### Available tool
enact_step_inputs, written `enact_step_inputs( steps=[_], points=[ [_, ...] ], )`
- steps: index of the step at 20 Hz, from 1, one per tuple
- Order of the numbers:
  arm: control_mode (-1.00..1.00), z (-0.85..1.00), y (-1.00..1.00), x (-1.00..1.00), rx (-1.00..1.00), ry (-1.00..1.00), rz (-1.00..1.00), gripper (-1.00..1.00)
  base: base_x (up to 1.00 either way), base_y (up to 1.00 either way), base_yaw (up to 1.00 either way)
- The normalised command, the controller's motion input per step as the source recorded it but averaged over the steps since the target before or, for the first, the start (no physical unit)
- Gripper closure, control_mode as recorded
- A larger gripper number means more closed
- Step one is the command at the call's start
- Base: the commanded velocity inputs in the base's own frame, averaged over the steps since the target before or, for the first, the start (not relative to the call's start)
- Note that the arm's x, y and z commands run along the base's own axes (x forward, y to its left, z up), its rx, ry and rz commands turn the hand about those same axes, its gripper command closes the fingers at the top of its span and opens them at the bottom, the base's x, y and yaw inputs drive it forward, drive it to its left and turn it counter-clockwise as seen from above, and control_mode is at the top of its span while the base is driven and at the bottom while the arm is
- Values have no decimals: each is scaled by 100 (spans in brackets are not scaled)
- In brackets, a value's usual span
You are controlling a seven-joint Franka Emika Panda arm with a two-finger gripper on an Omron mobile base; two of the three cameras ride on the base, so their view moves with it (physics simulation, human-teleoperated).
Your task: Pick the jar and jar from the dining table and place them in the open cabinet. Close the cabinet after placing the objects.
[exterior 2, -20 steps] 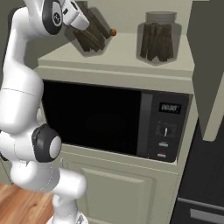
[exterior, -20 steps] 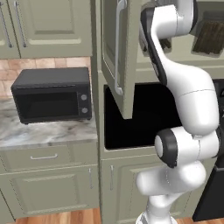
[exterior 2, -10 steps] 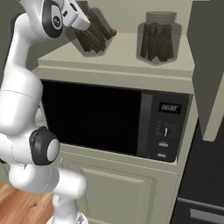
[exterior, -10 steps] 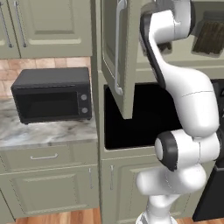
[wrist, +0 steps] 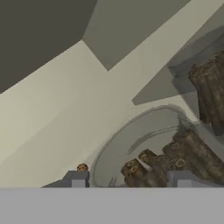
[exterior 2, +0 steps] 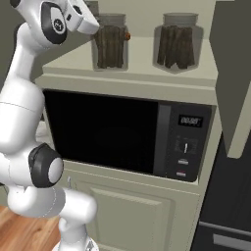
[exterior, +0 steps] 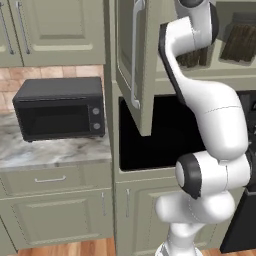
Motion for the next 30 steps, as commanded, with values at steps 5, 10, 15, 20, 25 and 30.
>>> enact_step_inputs(
  steps=[5,10,15,20,25,30],
  points=[
    [-100,0,-25,33,0,0,-8,-100,0,0,0],
    [-100,0,-27,-6,0,-7,-6,-100,0,0,0],
    [-100,-9,-51,-63,9,-7,-5,-100,0,0,0],
    [-100,-5,-59,-57,10,-4,-2,-100,0,0,0],
    [-100,0,-29,-72,6,-11,0,-100,0,0,0],
    [-100,-16,-19,-100,10,-6,0,-100,0,0,0]
  ],
)
